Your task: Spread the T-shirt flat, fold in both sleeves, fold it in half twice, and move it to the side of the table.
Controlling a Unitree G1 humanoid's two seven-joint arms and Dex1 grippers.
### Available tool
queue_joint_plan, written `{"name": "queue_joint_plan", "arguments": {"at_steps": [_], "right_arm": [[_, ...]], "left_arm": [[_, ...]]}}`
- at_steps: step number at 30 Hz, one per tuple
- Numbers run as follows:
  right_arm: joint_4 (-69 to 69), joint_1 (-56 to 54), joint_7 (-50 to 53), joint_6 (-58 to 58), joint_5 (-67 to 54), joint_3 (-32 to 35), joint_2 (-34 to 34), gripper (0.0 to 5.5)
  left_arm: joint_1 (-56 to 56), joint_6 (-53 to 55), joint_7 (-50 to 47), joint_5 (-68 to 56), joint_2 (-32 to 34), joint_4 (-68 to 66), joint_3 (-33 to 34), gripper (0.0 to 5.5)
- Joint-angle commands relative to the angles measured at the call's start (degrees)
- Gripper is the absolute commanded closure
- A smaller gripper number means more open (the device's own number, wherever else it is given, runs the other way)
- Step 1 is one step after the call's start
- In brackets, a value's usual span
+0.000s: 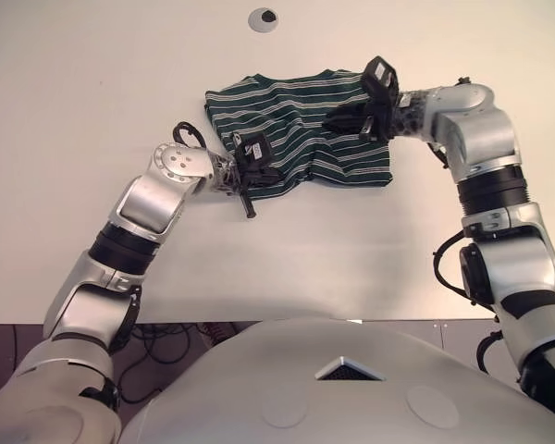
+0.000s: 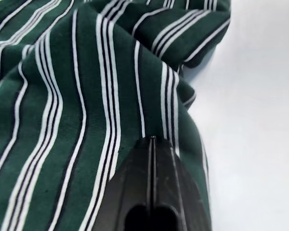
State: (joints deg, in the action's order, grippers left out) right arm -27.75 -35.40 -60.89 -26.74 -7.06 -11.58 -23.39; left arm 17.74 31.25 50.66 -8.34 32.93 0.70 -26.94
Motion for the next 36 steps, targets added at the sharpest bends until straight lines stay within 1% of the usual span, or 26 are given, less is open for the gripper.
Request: {"name": "queue_joint_plan", "arguments": {"at_steps": [1,6,7,9,10,13,15,17,20,23,26,27,28,29,30,33,36], "right_arm": [[-9.53,-3.42,7.26,9.68,5.86,-1.64,1.22,4.55],[-23.88,-7.56,15.97,20.88,11.18,-3.09,6.14,4.55],[-26.0,-8.09,16.46,22.55,12.81,-4.14,6.51,4.55],[-27.61,-7.07,13.58,26.31,18.17,-9.38,5.09,4.55],[-26.79,-5.82,10.39,27.88,20.36,-12.02,3.61,4.55],[-16.14,0.45,-2.99,31.09,22.41,-18.14,-3.06,4.55],[-7.81,3.8,-8.77,30.52,21.32,-20.35,-5.82,4.55],[2.2,6.87,-11.63,26.92,19.17,-21.15,-6.45,4.55],[15.71,9.61,-10.93,18.69,15.34,-20.45,-3.99,4.55],[24.26,11.05,-8.78,11.11,11.91,-16.82,-3.83,4.55],[30.93,12.94,-5.88,7.61,8.54,-11.22,-5.65,3.97],[32.46,13.54,-4.37,7.45,7.84,-8.99,-6.09,3.75],[33.11,14.44,-2.67,9.88,7.8,-6.57,-7.32,3.67],[33.46,15.59,-1.59,13.01,8.24,-4.91,-8.84,3.43],[33.35,17.68,-2.19,17.46,8.29,-3.6,-11.1,3.29],[31.65,24.67,-4.28,31.89,9.97,-2.8,-18.4,2.76],[28.6,30.09,-4.46,44.04,11.35,-1.88,-23.81,2.21]], "left_arm": [[-4.06,-0.79,1.67,4.4,6.8,-2.61,-0.41,5.5],[-3.67,-4.46,4.32,5.17,9.47,-2.95,-0.15,5.5],[-3.34,-5.04,4.51,5.58,9.58,-3.39,-0.11,5.5],[-1.7,-6.38,3.71,6.95,9.04,-5.94,0.4,5.5],[-0.64,-7.05,3.15,7.71,8.64,-7.56,0.66,5.5],[3.3,-9.75,1.12,9.99,7.12,-14.18,1.39,5.5],[5.63,-11.62,-0.18,11.26,5.88,-18.43,1.94,5.5],[9.47,-14.29,-1.75,13.08,3.79,-24.21,1.78,5.5],[14.84,-18.76,-5.89,14.9,-0.45,-32.38,3.05,5.5],[14.87,-23.92,-7.17,13.63,-1.36,-33.35,6.42,5.5],[12.05,-27.64,-6.73,10.73,0.04,-29.66,11.45,5.5],[10.81,-28.34,-6.43,9.82,0.69,-27.71,13.04,5.31],[8.32,-28.64,-5.92,8.42,1.92,-23.98,15.14,5.26],[5.71,-29.12,-5.29,7.47,3.24,-20.37,16.69,5.02],[1.77,-29.56,-4.53,6.85,5.11,-16.19,18.04,4.9],[-10.42,-32.78,-2.81,7.54,10.66,-6.5,20.3,4.44],[-19.65,-33.9,-2.79,7.54,13.29,1.45,22.55,3.98]]}}
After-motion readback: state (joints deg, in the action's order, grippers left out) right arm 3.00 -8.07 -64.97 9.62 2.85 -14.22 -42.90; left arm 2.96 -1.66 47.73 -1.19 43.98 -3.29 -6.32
